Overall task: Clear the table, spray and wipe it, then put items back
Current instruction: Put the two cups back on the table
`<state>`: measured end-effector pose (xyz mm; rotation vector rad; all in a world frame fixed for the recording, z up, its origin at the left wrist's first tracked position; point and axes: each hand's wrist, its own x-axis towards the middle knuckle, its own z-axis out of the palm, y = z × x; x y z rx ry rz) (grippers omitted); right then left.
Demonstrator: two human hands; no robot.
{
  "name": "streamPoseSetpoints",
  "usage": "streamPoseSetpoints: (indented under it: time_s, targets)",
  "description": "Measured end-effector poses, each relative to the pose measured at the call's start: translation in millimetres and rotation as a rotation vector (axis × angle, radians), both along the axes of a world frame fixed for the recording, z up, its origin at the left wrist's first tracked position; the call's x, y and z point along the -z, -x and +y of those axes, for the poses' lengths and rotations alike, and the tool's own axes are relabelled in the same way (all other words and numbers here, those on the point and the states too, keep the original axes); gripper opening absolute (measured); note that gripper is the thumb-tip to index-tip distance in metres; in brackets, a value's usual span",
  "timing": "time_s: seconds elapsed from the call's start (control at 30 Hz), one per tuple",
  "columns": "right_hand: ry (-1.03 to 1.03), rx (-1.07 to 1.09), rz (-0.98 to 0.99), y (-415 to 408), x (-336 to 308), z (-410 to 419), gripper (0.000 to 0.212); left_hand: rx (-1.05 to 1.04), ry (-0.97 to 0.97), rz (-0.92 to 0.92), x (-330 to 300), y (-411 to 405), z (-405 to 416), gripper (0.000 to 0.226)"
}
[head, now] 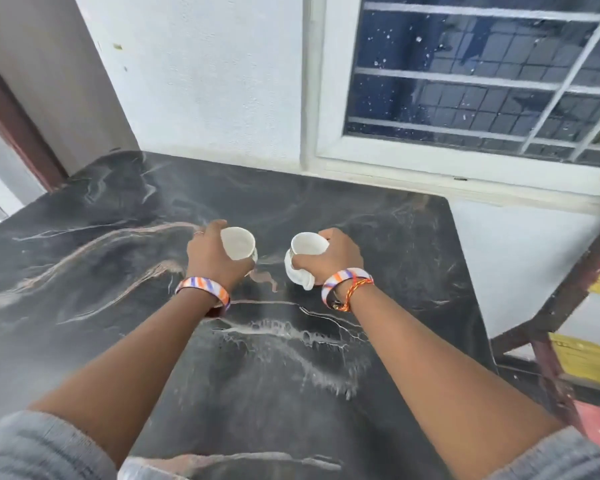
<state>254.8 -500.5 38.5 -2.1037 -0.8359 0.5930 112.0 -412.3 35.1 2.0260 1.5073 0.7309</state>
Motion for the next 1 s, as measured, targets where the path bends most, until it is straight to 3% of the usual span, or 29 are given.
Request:
streamPoseSetpoints:
  time_s: [0.13, 0.33, 0.5, 0.7, 1.0]
  targets:
    - [0.024, -0.048, -0.002, 27, 1, 58, 0.054, -0.082, 0.003, -0.031, -6, 22, 60, 0.073]
    - [0.007, -0.006, -0.069, 57, -6, 160, 0.057, -0.037, -0.021, -0.066, -11, 39, 157, 0.058]
    - [-0.042, 0.084, -0.017, 74, -16, 250, 0.063, 0.036, -0.025, -0.080, -2, 52, 261, 0.068]
    - [0.004, 0.155, 0.005, 89, -5, 351, 0.055, 0.066, -0.015, -0.055, 14, 62, 368, 0.071]
    - [0.053, 0.113, -0.045, 97, 6, 435, 0.060, 0.008, -0.005, -0.144, 28, 57, 444, 0.077]
